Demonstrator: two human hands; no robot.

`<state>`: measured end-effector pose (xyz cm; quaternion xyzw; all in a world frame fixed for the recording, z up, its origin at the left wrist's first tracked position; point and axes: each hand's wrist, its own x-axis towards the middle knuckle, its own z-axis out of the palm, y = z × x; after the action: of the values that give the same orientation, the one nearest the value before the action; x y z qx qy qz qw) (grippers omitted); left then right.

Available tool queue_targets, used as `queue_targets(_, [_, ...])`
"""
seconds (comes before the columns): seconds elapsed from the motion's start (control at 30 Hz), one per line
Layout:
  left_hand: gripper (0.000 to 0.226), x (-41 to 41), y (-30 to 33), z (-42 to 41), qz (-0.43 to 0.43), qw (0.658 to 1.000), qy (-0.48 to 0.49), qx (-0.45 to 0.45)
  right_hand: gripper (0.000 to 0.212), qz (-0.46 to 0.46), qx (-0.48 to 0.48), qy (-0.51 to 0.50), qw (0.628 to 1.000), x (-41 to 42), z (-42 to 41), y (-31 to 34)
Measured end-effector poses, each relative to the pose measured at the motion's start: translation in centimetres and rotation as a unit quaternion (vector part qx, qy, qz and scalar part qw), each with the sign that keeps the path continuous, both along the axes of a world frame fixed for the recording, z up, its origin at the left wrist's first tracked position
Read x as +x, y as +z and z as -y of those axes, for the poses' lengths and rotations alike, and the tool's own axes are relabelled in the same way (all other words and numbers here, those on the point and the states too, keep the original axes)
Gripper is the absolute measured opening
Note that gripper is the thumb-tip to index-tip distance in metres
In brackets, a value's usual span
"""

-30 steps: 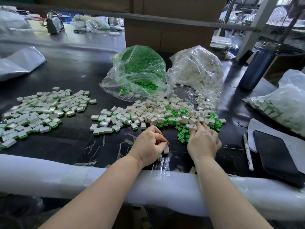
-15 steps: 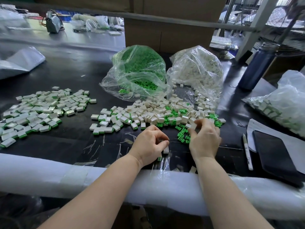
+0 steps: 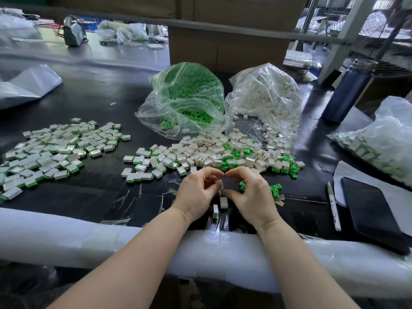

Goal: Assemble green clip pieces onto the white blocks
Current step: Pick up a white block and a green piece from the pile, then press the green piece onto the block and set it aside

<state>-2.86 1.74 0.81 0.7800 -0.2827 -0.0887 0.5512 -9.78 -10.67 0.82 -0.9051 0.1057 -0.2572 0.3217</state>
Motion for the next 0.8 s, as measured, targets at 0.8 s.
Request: queue_targets(0.8, [0.021, -0.08, 0.28, -0.08, -0.061, 0.998, -0.004, -0.025, 0.016, -0.115, -0.081, -0.171, 0.975, -0.20, 0.88, -0.17])
